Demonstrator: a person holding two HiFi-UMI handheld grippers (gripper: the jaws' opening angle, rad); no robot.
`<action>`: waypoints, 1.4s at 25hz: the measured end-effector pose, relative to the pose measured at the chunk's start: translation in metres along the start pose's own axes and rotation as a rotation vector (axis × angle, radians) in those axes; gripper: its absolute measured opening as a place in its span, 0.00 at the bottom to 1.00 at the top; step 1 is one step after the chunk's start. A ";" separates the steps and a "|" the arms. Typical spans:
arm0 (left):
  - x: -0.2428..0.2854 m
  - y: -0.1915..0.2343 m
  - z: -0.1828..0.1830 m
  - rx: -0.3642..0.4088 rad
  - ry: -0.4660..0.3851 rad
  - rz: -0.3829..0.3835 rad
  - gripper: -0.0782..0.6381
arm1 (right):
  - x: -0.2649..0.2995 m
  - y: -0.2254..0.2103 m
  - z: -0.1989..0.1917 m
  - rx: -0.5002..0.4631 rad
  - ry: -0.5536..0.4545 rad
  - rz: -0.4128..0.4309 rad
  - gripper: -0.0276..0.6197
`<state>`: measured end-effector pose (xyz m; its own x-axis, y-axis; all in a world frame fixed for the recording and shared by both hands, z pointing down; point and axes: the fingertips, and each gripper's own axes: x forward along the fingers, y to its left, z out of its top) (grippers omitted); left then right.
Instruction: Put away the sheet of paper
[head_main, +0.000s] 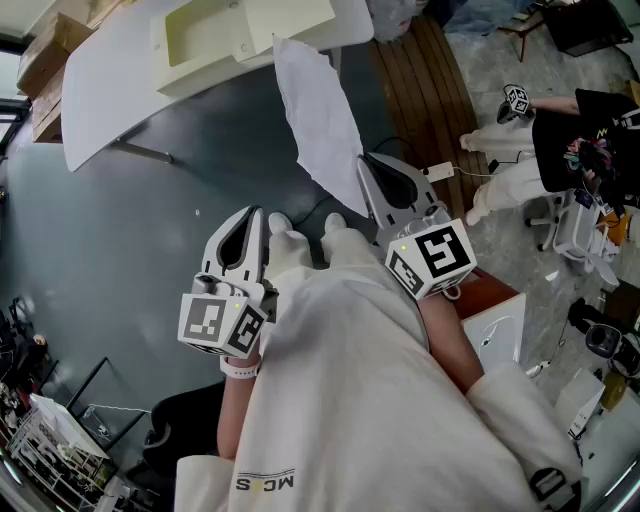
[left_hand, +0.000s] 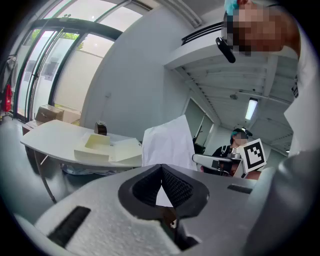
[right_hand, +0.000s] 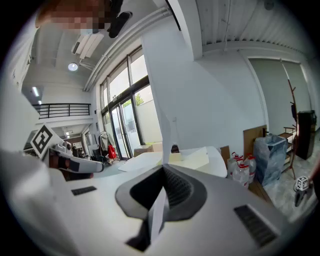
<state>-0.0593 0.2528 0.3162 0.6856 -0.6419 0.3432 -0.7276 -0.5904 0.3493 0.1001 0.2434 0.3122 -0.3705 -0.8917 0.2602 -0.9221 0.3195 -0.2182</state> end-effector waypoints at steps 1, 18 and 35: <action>0.001 -0.003 0.000 0.003 -0.006 -0.007 0.14 | -0.002 -0.001 -0.001 -0.005 0.000 -0.008 0.06; -0.003 -0.038 -0.006 0.050 -0.038 -0.058 0.14 | -0.045 0.005 -0.006 0.003 -0.054 -0.059 0.06; 0.015 -0.068 -0.008 0.120 -0.012 -0.056 0.14 | -0.058 -0.015 -0.015 0.010 -0.064 -0.023 0.06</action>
<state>0.0003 0.2872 0.3045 0.7256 -0.6115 0.3156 -0.6859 -0.6796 0.2602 0.1336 0.2951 0.3149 -0.3409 -0.9176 0.2045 -0.9290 0.2955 -0.2227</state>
